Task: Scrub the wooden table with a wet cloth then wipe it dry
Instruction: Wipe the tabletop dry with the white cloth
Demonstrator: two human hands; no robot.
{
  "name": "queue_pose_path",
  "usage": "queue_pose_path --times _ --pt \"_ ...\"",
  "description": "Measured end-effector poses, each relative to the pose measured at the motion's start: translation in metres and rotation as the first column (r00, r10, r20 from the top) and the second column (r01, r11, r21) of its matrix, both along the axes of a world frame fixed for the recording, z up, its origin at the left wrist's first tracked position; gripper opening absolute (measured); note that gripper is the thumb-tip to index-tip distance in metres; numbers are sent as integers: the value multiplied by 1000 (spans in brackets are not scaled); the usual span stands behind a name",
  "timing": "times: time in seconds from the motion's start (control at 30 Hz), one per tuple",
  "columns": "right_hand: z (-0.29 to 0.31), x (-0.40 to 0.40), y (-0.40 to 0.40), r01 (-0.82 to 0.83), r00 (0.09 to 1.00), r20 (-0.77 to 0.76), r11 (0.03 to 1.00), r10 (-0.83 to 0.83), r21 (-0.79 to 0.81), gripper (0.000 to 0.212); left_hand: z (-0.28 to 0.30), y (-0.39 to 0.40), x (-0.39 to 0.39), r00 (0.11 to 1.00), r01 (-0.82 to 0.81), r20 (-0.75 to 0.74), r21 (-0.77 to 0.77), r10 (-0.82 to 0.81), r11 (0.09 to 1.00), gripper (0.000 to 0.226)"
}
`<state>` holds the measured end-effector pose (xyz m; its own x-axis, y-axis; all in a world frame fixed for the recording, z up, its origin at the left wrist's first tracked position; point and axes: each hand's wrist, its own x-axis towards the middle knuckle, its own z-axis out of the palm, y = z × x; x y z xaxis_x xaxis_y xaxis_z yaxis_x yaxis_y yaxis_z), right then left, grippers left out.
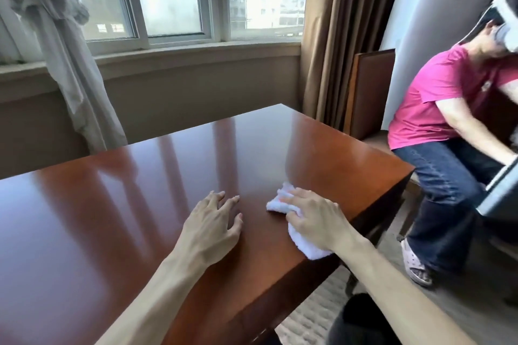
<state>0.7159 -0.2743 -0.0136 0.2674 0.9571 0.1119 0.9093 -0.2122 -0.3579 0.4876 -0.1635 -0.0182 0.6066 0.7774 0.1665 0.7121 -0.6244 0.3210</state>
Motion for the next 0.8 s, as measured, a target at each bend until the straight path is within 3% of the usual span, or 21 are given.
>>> queue_pose_path --times 0.07,0.13,0.6,0.7,0.8 --pt "4 39 27 168 985 -30 986 -167 16 44 -5 16 17 999 13 -31 18 -13 1000 54" --pt "0 59 56 233 973 -5 971 -233 45 43 -10 35 34 999 4 -49 33 -2 999 55" --pt "-7 173 270 227 972 70 974 -226 -4 43 -15 220 171 990 -69 -125 14 71 997 66" --pt "-11 201 316 246 968 30 969 -247 36 32 -20 250 200 990 -92 -110 -33 88 995 62" --pt "-10 227 364 263 963 50 963 -266 63 37 -30 261 209 988 -133 -83 -29 130 991 64"
